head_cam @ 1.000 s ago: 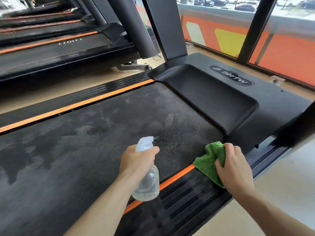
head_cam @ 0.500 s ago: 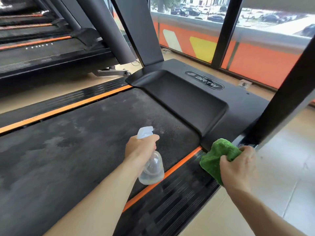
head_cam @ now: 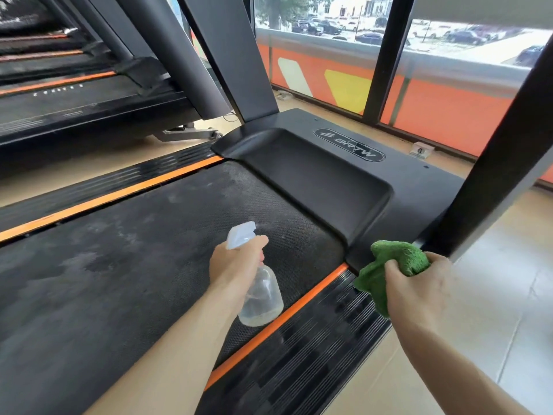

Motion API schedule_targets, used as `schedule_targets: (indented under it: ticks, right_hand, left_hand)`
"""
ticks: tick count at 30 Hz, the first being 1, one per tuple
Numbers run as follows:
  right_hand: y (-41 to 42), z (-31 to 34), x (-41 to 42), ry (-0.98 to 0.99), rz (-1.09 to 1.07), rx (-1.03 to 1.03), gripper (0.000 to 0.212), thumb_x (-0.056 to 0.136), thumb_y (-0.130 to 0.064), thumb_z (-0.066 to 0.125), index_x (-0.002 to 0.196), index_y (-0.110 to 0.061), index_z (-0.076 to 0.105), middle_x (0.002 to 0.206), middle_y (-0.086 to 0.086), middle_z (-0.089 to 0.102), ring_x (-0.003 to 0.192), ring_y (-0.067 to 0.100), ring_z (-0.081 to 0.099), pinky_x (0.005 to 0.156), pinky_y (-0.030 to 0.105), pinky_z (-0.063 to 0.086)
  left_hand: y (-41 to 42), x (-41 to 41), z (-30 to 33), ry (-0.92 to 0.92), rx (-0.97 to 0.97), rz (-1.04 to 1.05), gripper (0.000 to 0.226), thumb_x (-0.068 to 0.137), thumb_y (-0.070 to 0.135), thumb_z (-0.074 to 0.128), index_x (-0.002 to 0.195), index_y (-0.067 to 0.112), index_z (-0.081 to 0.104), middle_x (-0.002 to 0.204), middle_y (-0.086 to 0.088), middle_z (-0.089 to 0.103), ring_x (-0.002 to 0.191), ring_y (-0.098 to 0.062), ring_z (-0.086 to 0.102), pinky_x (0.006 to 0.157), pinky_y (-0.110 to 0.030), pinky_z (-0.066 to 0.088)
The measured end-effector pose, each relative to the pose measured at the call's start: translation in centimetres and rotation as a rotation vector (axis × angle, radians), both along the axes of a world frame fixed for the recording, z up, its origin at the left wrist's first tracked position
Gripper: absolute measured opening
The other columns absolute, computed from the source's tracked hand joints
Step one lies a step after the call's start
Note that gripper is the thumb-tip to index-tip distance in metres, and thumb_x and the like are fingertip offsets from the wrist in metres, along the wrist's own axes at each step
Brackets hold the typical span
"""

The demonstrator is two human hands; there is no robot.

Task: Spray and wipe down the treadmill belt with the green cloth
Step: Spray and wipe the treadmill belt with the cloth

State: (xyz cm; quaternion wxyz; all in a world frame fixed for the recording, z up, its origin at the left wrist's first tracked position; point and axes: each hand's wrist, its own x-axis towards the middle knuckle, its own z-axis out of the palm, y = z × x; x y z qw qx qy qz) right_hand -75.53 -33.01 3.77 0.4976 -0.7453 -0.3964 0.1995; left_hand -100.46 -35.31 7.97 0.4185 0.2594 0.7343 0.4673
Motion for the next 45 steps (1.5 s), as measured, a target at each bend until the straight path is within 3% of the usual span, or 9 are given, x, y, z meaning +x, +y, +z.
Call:
schedule_targets:
  ticks: [7, 11, 18, 22, 28, 32, 36, 40, 45]
  right_hand:
    - [2.0, 0.5, -3.0, -0.062, 0.171, 0.096, 0.023, 0.088, -0.027, 0.069, 0.108, -0.024, 0.057, 0.107, 0.001, 0.06, 0.1, 0.021, 0.056, 0.091, 0.039, 0.046]
    - [5.3, 0.2, -5.9, -0.285, 0.371, 0.122, 0.028, 0.09, -0.019, 0.069, 0.116, -0.02, 0.06, 0.112, -0.003, 0.053, 0.099, 0.012, 0.047, 0.086, 0.026, 0.034]
    - [10.9, -6.6, -10.7, -0.794, 0.65, -0.139, 0.04, 0.093, -0.044, 0.061, 0.123, -0.017, 0.058, 0.116, 0.014, 0.054, 0.108, 0.037, 0.047, 0.095, 0.043, 0.04]
    - [12.7, -8.9, -11.2, -1.043, 0.673, 0.005, 0.04, 0.095, -0.05, 0.054, 0.114, -0.015, 0.057, 0.111, 0.012, 0.052, 0.101, 0.034, 0.049, 0.09, 0.045, 0.041]
    - [16.7, -8.9, -14.2, -0.943, 0.603, -0.027, 0.039, 0.1, -0.047, 0.049, 0.111, -0.01, 0.057, 0.106, 0.015, 0.056, 0.099, 0.037, 0.054, 0.086, 0.045, 0.041]
    - [10.3, -8.3, -16.4, -0.834, 0.963, 0.018, 0.044, 0.096, -0.058, 0.042, 0.092, -0.017, 0.058, 0.091, 0.0, 0.057, 0.087, 0.027, 0.059, 0.075, 0.037, 0.044]
    - [5.8, -8.0, -16.3, -0.941, 1.282, 0.186, 0.047, 0.098, -0.06, 0.035, 0.098, -0.02, 0.059, 0.09, -0.004, 0.056, 0.078, 0.021, 0.059, 0.073, 0.035, 0.05]
    - [14.1, -8.1, -14.5, -1.218, 0.943, 0.183, 0.034, 0.097, -0.049, 0.049, 0.099, -0.015, 0.056, 0.091, 0.009, 0.057, 0.083, 0.035, 0.062, 0.069, 0.043, 0.049]
    - [13.0, -8.4, -16.3, -1.051, 0.749, 0.005, 0.035, 0.096, -0.05, 0.047, 0.1, -0.016, 0.056, 0.099, 0.008, 0.059, 0.091, 0.035, 0.061, 0.073, 0.041, 0.048]
  left_hand:
    - [-0.2, -2.9, -2.2, 0.038, 0.255, 0.13, 0.015, 0.089, 0.041, 0.078, 0.09, 0.03, 0.068, 0.095, -0.001, 0.077, 0.096, -0.021, 0.074, 0.09, -0.041, 0.058]
    - [-1.0, -5.1, -3.4, 0.103, 0.343, 0.241, 0.011, 0.092, 0.04, 0.074, 0.096, 0.031, 0.069, 0.087, 0.004, 0.077, 0.084, -0.006, 0.07, 0.078, -0.032, 0.052]
    - [-1.3, -6.6, -7.3, 0.161, 0.409, 0.228, 0.004, 0.095, 0.024, 0.074, 0.095, 0.024, 0.07, 0.081, -0.007, 0.069, 0.067, -0.001, 0.066, 0.062, -0.011, 0.053]
    - [-0.9, -7.7, -8.6, 0.132, 0.452, 0.291, 0.012, 0.093, 0.016, 0.074, 0.097, 0.026, 0.074, 0.082, -0.004, 0.073, 0.078, -0.015, 0.074, 0.066, -0.022, 0.058]
    - [0.9, -8.3, -8.7, 0.142, 0.485, 0.189, 0.012, 0.091, 0.014, 0.074, 0.1, 0.021, 0.076, 0.073, -0.007, 0.073, 0.073, -0.02, 0.073, 0.065, -0.011, 0.052]
    - [2.0, -9.0, -8.5, 0.089, 0.473, 0.199, 0.01, 0.092, 0.019, 0.074, 0.1, 0.026, 0.075, 0.069, -0.003, 0.072, 0.079, -0.019, 0.076, 0.069, -0.014, 0.055]
    - [1.5, -9.1, -8.3, 0.083, 0.484, 0.192, 0.014, 0.092, 0.014, 0.072, 0.101, 0.024, 0.075, 0.074, -0.009, 0.072, 0.081, -0.025, 0.075, 0.071, -0.019, 0.058]
    - [1.0, -8.9, -8.6, 0.115, 0.489, 0.127, 0.016, 0.093, 0.011, 0.074, 0.102, 0.023, 0.074, 0.078, -0.004, 0.073, 0.071, -0.021, 0.072, 0.065, -0.014, 0.054]
    - [1.6, -8.9, -8.9, 0.132, 0.492, 0.141, 0.014, 0.091, 0.017, 0.076, 0.099, 0.029, 0.075, 0.079, -0.001, 0.074, 0.072, -0.013, 0.072, 0.07, -0.02, 0.057]
